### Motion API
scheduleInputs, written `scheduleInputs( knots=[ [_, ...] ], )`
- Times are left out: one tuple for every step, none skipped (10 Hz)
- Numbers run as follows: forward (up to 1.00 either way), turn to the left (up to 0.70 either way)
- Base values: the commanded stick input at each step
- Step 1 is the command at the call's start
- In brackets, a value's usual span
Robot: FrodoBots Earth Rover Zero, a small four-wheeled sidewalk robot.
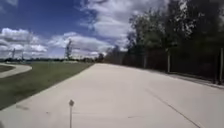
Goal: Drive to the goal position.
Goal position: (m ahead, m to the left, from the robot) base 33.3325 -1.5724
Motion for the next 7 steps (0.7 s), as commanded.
scheduleInputs(
  knots=[
    [1.00,0.00],
    [1.00,0.00],
    [1.00,0.00],
    [1.00,0.00],
    [1.00,0.00],
    [1.00,0.00],
    [1.00,0.00]
  ],
)
